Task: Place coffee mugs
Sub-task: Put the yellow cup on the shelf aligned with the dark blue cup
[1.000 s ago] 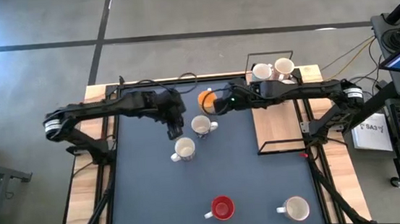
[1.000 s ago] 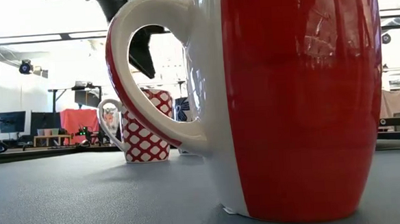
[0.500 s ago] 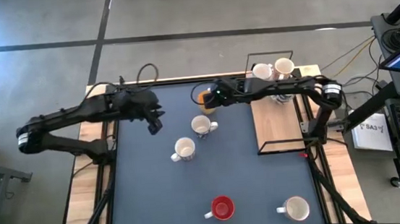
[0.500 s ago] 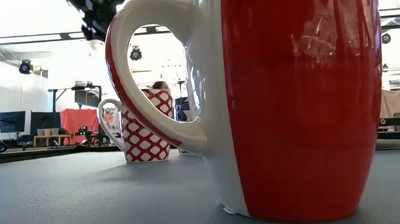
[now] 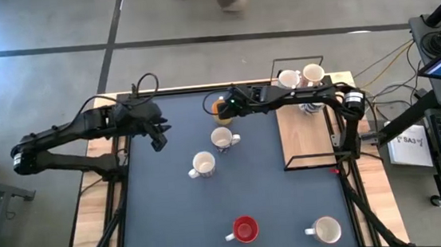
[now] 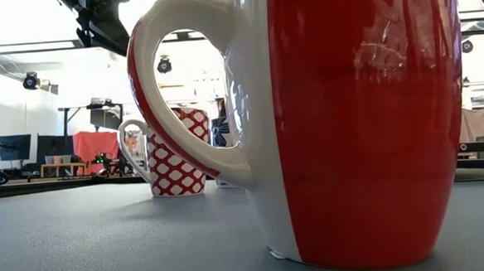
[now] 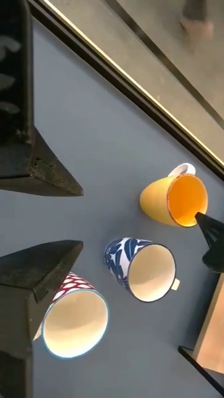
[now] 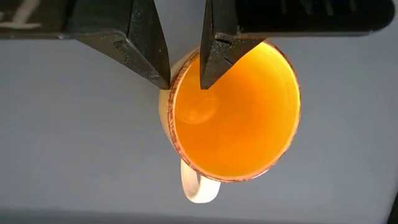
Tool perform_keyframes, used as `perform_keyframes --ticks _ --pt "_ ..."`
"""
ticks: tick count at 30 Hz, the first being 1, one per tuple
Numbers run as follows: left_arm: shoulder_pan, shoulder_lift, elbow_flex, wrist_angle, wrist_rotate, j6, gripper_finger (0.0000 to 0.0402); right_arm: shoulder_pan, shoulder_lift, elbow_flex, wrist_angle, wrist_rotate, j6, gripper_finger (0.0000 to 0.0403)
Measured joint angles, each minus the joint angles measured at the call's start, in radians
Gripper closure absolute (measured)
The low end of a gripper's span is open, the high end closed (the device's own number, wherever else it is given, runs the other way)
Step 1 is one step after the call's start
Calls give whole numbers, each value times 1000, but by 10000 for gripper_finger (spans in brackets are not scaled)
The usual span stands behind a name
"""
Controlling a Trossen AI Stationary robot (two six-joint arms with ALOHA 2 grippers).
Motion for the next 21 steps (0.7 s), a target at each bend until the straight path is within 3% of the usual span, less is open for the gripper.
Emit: perform_keyframes --ticks 21 --pt "0 5 0 2 0 1 295 -18 40 6 -5 28 -32 326"
